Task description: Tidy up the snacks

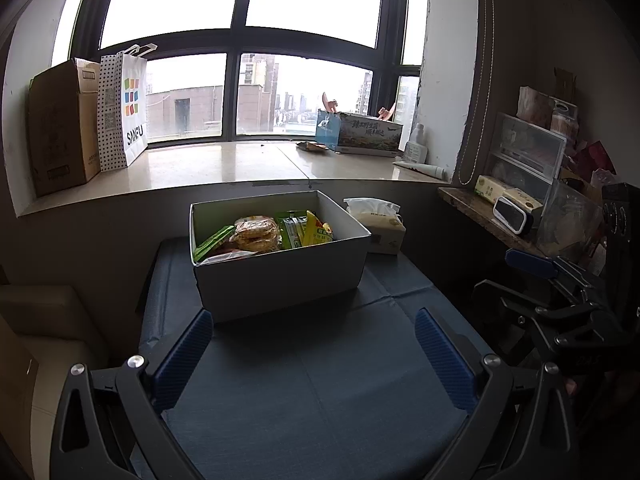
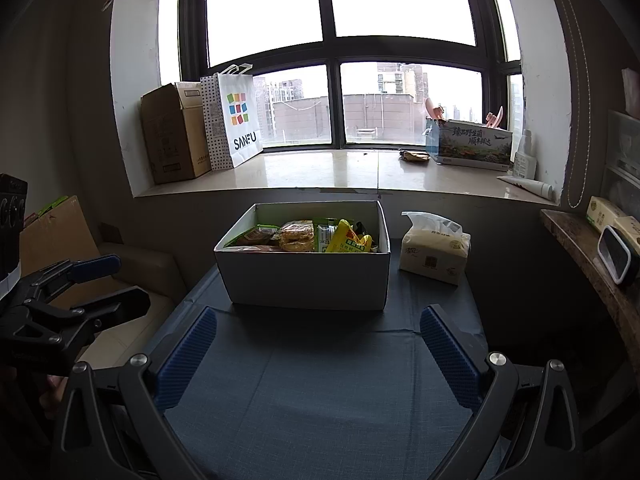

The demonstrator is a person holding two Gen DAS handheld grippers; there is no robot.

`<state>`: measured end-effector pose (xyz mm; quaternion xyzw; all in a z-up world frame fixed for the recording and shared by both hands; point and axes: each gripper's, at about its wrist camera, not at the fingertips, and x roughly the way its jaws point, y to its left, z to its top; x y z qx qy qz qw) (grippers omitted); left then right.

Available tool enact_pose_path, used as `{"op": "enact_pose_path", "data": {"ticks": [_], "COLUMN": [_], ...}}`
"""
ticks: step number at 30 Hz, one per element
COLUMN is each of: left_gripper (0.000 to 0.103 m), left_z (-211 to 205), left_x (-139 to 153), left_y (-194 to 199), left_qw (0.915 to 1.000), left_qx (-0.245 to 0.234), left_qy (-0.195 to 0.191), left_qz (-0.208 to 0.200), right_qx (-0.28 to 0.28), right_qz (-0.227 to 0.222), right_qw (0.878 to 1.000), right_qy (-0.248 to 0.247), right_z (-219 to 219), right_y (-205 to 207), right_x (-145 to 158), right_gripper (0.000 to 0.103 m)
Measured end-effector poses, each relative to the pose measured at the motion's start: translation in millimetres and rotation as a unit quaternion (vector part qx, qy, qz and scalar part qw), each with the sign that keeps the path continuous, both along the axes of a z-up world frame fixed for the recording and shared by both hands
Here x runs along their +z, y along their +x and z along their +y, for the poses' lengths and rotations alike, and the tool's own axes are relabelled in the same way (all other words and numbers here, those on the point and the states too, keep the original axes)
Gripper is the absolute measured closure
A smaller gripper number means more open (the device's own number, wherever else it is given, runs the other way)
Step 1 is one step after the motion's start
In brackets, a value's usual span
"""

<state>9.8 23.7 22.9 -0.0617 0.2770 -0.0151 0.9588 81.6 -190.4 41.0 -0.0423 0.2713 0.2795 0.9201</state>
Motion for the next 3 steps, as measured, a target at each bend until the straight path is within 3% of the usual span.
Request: {"op": "enact_pose_path", "data": {"ticks": [3], "left_gripper": [0.000], "left_z": [-0.6], "left_x": [-0.3], "left_y": [-0.5], "left_qw": [1.0000], "left_qx": [-0.002], "left_qy": [-0.001], "left_qz": [-0.001], "right_qx": [0.000], "right_qz": [0.000], "right_qw": [1.000], "right_qy": [-0.001], "right_z": [-0.1], "right_y": [-0.1], "right_x": [0.0], "right_gripper": [0.000]}}
